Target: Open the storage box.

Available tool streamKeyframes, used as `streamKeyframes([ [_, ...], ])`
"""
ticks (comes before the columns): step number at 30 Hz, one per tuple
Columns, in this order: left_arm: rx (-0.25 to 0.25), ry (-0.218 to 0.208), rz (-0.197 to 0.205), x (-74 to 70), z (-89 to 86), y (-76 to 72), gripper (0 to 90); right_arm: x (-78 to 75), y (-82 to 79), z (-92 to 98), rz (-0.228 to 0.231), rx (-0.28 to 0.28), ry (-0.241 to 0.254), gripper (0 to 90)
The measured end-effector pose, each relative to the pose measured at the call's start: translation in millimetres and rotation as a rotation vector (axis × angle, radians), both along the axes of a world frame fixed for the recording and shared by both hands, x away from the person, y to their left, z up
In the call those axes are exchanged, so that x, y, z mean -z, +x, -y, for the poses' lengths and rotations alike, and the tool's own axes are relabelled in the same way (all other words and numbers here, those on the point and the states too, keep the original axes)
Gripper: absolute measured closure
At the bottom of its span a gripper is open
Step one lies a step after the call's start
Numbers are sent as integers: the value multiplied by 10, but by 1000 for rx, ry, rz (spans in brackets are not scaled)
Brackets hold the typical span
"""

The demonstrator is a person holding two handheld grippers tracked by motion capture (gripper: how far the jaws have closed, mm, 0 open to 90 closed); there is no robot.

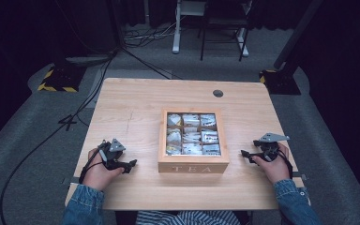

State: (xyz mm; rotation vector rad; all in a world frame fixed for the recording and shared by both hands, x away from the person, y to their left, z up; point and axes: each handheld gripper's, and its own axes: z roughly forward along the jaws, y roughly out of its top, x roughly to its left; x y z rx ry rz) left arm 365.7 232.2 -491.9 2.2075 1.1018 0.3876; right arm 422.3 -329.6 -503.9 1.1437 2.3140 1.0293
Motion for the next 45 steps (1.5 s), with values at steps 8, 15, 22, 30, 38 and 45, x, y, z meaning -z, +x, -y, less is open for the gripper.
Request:
streamKeyframes([
  [8, -35, -35, -12, -223, 24, -50, 258, 0, 0, 0, 0, 0, 0, 209],
  [15, -27, -64, 29, -369, 61, -97, 269, 0, -1, -1, 1, 1, 0, 209],
  [22, 6, -99, 59, -497, 160, -161, 276, 0, 0, 0, 1, 1, 0, 209],
  [30, 66, -136, 72, -557, 325, -227, 274, 0, -1, -1, 1, 1, 0, 209],
  [38, 146, -152, 70, -570, 537, -293, 273, 0, 0, 0, 0, 0, 0, 209],
  [45, 194, -165, 61, -559, 634, -327, 273, 0, 0, 0, 1, 0, 0, 209],
])
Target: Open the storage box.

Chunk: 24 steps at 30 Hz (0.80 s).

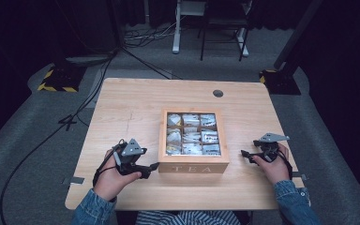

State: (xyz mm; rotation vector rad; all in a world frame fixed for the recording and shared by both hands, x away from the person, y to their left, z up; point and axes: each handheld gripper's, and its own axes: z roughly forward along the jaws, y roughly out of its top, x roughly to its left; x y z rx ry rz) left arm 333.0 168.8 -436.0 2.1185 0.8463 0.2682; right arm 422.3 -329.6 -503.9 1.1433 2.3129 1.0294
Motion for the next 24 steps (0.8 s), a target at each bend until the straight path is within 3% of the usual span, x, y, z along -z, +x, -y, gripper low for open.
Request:
streamKeyframes([
  [10, 27, -52, -4, 99, 182, -8, 301, 0, 0, 0, 0, 0, 0, 208],
  [18, 3, -61, 26, 207, 284, -6, 298, 0, 0, 0, 0, 0, 0, 208],
  [24, -21, -72, 24, 228, 289, -1, 315, 0, 0, 0, 0, -2, -1, 205],
])
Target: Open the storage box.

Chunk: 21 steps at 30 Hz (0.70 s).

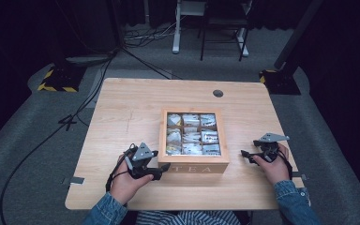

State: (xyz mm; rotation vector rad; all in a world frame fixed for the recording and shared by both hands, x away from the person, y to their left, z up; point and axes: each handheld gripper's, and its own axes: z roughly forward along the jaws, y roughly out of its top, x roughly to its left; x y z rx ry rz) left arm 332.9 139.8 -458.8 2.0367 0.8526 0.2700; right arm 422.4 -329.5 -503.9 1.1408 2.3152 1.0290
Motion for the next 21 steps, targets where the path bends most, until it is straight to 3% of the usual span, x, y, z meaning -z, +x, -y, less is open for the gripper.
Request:
streamKeyframes([
  [5, 0, 21, 11, 3, 10, -9, 320, 0, 0, 0, 0, -1, 0, 204],
  [7, -6, 57, 27, 4, 26, -14, 326, 0, 1, 0, 0, -1, 0, 203],
  [14, -14, 54, 18, -8, 31, -13, 339, 0, 1, 0, 0, -1, 0, 203],
  [21, 0, 82, 69, -21, 58, -19, 330, 0, 0, -1, 0, -3, -2, 199],
])
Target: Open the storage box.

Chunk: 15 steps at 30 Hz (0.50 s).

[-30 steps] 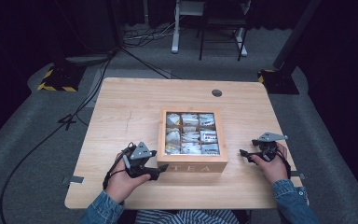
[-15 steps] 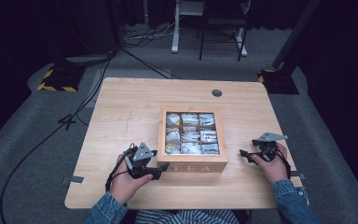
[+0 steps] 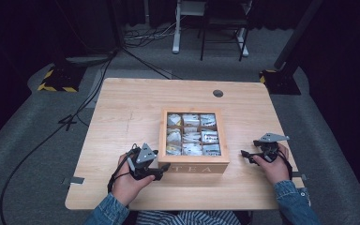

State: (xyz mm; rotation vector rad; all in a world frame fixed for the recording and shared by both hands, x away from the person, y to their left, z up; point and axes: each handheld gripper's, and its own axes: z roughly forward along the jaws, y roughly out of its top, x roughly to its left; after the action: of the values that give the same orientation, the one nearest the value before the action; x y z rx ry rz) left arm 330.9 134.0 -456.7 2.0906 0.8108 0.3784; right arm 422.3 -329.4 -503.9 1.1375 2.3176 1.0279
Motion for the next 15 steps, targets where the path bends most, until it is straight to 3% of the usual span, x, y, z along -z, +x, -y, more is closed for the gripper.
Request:
streamKeyframes([
  [10, 1, 80, 32, -97, 50, 0, 298, 0, 0, -1, -1, -8, 1, 199],
  [15, 7, 81, 43, -147, 48, 6, 292, 0, 0, -1, -2, -8, 1, 199],
])
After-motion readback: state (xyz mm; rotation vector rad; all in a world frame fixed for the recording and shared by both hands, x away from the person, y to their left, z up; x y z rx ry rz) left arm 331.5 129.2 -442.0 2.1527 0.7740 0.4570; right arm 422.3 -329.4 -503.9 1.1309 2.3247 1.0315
